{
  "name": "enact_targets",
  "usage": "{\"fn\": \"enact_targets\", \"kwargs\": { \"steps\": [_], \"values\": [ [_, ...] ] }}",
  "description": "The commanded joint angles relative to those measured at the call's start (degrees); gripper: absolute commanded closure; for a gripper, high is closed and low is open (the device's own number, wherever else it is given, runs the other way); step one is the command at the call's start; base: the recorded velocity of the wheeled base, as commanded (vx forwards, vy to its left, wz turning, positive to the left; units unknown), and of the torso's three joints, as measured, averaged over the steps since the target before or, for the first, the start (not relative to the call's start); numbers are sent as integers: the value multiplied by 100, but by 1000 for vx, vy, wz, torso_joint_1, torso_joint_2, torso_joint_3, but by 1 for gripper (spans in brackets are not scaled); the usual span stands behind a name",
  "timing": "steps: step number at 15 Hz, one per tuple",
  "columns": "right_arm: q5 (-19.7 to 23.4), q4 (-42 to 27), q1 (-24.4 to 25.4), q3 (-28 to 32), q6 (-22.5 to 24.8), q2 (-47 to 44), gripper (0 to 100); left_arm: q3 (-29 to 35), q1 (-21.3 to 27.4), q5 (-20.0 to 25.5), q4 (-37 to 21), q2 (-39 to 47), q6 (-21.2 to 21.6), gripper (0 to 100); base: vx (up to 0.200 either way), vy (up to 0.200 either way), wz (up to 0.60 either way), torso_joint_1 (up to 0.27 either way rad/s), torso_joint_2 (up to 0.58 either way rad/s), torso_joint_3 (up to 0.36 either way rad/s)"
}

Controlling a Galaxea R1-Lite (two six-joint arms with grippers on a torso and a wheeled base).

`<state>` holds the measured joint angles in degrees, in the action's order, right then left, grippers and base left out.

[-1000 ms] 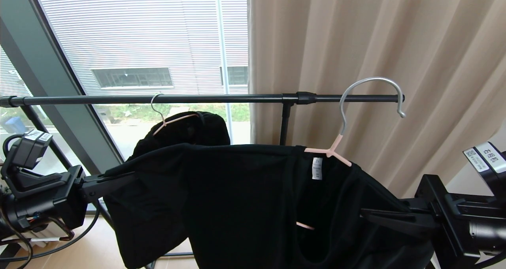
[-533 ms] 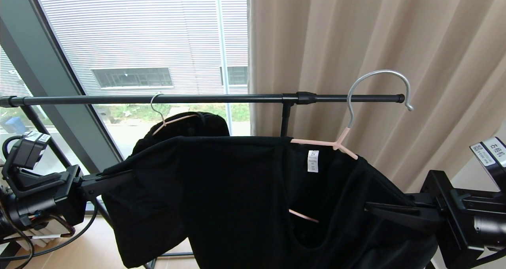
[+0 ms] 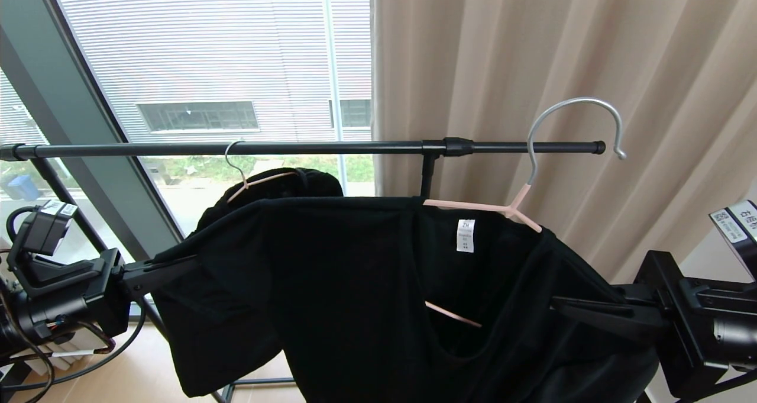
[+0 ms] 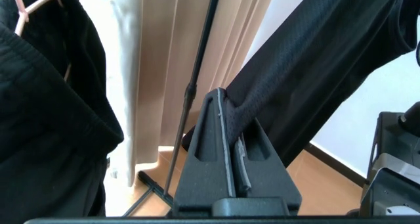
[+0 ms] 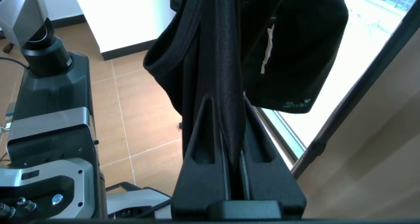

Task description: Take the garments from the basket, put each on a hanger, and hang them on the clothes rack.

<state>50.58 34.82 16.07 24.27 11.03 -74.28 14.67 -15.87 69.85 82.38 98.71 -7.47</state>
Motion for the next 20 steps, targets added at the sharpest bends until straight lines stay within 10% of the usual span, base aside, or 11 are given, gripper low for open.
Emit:
{"fn": "enact_targets", "kwargs": {
  "steps": [1, 6, 7, 20],
  "values": [
    [5, -1, 2, -10, 4, -17, 100, -69, 23, 2, 50, 43, 0, 100, 0, 0, 0, 0, 0, 0],
    [5, -1, 2, -10, 4, -34, 100, -131, 40, 11, 129, 26, -9, 100, 0, 0, 0, 0, 0, 0],
    [5, -1, 2, -10, 4, -34, 100, -131, 40, 11, 138, 26, -9, 0, 0, 0, 0, 0, 0, 0],
    [5, -1, 10, -45, 171, -438, 100, -16, 383, 2, -425, -792, -53, 0, 0, 0, 0, 0, 0, 0]
  ]
}}
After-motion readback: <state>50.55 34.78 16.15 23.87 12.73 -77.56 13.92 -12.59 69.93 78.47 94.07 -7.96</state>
